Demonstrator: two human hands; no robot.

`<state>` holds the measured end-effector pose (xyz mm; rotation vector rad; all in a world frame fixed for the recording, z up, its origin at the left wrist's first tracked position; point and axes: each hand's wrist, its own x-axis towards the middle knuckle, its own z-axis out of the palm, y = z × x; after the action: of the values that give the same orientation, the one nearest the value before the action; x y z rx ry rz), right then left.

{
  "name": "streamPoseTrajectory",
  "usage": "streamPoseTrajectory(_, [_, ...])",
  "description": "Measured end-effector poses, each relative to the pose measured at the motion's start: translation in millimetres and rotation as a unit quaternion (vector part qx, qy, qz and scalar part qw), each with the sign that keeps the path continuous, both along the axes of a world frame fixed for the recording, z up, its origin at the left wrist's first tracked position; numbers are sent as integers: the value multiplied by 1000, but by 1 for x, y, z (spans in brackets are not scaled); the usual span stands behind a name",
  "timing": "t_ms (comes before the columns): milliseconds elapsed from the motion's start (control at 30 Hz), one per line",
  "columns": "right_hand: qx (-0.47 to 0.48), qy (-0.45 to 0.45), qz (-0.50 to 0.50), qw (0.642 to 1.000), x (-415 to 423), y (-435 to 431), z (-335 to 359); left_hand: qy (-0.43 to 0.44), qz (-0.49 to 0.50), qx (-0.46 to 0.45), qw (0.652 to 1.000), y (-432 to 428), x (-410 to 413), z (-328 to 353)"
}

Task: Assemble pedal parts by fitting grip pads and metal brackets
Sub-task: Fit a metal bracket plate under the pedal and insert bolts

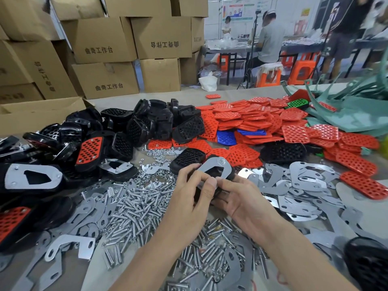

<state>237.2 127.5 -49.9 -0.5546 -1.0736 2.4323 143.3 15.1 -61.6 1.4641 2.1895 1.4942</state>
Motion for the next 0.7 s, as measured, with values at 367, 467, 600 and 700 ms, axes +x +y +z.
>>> streamPoseTrajectory(367, [6,4,17,1000,-1,5,-8,-8,-27,-13,1000,2,-2,1])
streamPoseTrajectory(467, [-4,20,8,1000,-3,8,-7,6,26,20,999,-3,-13,7])
streamPoseTrajectory(600, [-18,36,-11,999,-4,12,-8,58,216,-25,974,-18,-52,9])
streamPoseTrajectory(700, [-30,48,-27,998,-5,13,-10,150,242,-255,924,-18,-64,3])
